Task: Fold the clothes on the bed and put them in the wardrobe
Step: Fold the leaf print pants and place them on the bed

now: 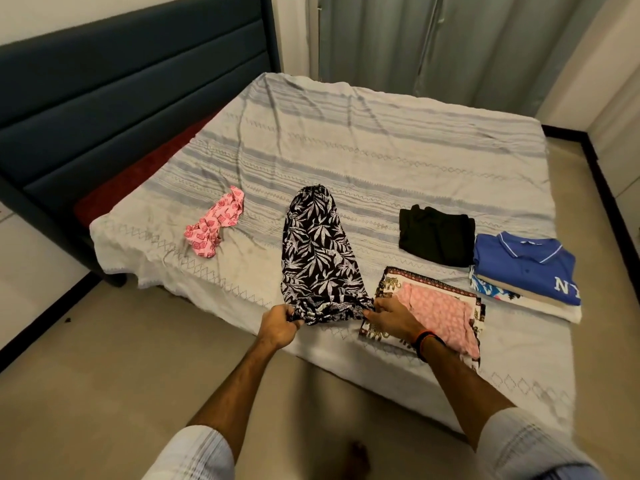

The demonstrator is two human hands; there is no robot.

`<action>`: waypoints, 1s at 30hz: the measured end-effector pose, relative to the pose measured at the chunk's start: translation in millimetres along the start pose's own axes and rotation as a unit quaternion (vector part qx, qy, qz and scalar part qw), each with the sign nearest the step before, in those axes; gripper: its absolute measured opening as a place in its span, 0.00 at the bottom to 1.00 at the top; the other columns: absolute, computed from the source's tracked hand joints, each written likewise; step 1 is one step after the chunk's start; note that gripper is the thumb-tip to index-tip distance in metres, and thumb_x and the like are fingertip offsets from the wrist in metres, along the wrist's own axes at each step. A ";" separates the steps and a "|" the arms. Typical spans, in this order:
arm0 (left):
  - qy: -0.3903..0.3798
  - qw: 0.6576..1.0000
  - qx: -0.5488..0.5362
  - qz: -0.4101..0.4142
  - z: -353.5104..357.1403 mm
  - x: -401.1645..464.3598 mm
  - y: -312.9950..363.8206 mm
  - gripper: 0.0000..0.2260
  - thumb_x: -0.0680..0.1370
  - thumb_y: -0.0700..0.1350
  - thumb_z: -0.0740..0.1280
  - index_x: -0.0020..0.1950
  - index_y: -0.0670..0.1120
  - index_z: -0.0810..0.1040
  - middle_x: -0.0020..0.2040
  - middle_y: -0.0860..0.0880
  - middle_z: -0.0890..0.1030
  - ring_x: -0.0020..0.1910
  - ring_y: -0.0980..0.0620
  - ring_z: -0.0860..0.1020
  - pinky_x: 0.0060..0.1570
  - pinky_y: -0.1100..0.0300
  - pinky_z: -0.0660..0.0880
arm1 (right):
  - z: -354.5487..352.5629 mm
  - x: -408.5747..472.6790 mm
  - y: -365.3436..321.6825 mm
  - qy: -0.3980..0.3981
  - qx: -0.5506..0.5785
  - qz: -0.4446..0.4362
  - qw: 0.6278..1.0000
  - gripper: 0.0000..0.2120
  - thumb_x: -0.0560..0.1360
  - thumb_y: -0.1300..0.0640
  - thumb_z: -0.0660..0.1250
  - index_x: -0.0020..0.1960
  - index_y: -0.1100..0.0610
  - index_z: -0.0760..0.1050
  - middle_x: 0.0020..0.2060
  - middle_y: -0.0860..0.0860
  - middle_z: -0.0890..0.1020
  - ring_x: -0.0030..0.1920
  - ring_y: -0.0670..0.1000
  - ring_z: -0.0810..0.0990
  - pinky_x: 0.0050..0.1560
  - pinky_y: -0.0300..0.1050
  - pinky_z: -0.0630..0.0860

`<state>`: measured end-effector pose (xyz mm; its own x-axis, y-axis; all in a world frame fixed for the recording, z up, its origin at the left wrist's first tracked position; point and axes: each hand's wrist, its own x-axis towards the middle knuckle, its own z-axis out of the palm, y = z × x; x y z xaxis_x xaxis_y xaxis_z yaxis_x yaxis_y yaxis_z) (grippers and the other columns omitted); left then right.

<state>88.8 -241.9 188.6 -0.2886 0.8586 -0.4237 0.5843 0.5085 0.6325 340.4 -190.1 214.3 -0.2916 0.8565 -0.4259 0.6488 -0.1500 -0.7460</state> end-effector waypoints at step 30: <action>-0.021 0.986 -0.125 -0.112 -5.6 232.6 41.6 0.12 0.78 0.44 0.70 0.58 0.39 0.78 0.49 0.44 0.84 0.34 0.51 0.83 0.29 0.65 0.75 | -32.6 257.6 -23.7 0.022 0.077 0.067 0.995 0.04 0.81 0.55 0.64 0.47 0.52 0.74 0.47 0.50 0.82 0.46 0.51 0.85 0.47 0.50 0.83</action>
<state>41.7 -20.7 119.9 -0.3533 0.7228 -0.5939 0.3032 0.6891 0.6582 272.9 50.2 138.9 -0.1761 0.8439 -0.5067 0.5643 -0.3352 -0.7544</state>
